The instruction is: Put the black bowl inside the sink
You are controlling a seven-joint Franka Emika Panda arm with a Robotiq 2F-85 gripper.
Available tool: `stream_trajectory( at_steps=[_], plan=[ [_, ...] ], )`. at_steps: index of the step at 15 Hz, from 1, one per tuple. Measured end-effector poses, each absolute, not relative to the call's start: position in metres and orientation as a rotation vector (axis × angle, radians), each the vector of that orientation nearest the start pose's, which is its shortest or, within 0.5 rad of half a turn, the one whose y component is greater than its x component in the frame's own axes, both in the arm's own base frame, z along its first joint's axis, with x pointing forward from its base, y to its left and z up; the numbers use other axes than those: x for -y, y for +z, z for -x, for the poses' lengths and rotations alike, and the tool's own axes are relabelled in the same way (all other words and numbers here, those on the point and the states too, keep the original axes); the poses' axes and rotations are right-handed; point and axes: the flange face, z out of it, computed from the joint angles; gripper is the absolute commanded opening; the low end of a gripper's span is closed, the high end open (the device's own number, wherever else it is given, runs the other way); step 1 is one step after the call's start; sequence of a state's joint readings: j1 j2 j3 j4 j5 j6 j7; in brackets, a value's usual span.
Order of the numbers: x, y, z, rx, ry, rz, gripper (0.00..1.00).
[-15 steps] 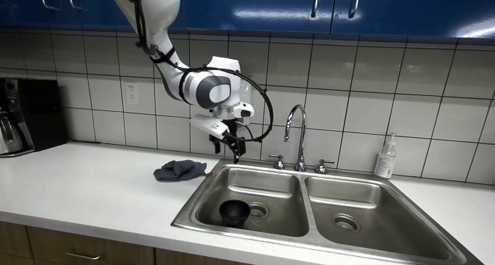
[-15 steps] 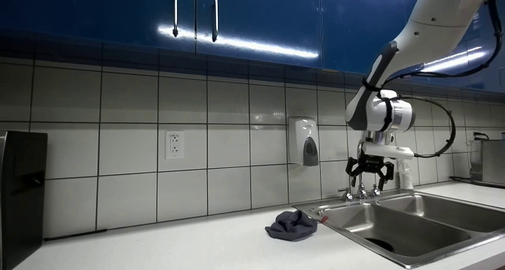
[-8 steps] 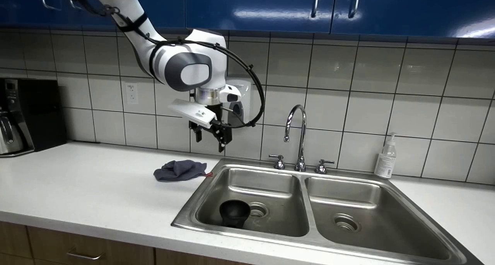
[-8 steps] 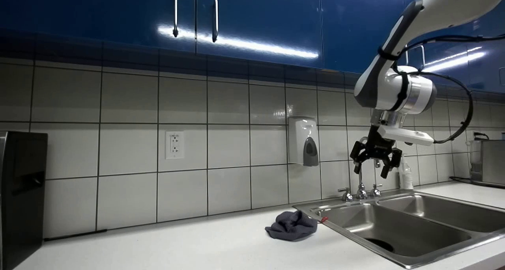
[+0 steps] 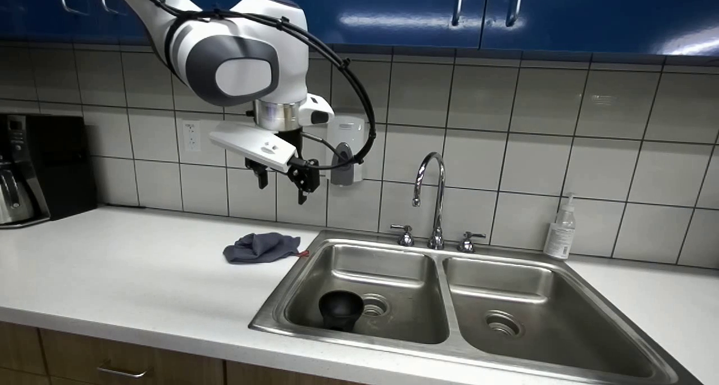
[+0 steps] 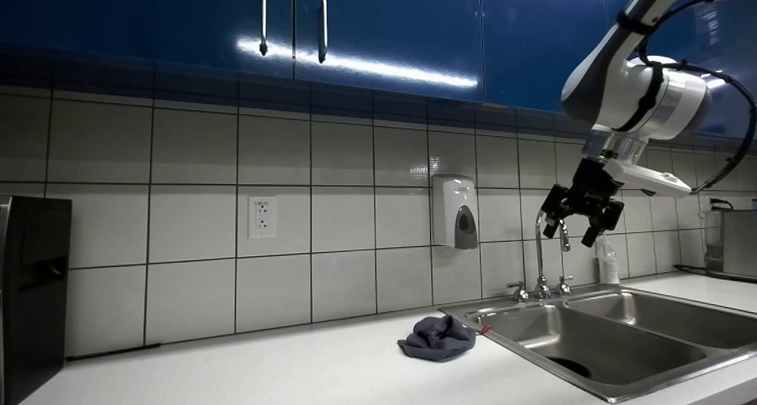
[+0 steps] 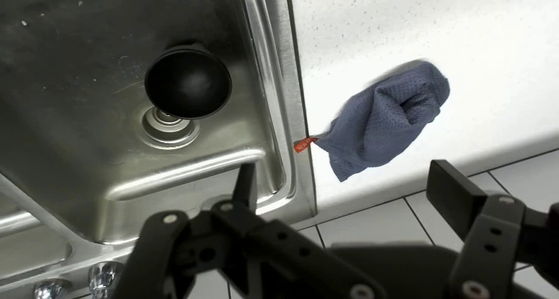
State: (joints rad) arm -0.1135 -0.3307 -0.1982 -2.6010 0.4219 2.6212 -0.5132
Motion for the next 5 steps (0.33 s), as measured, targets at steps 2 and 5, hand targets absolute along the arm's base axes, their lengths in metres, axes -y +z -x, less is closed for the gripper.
stream_trajectory(
  at_steps=[2, 5],
  plan=[
    [0.142, 0.405, -0.402, -0.149, -0.652, 2.872, 1.0],
    [0.141, 0.409, -0.39, -0.128, -0.657, 2.855, 1.0]
  ],
)
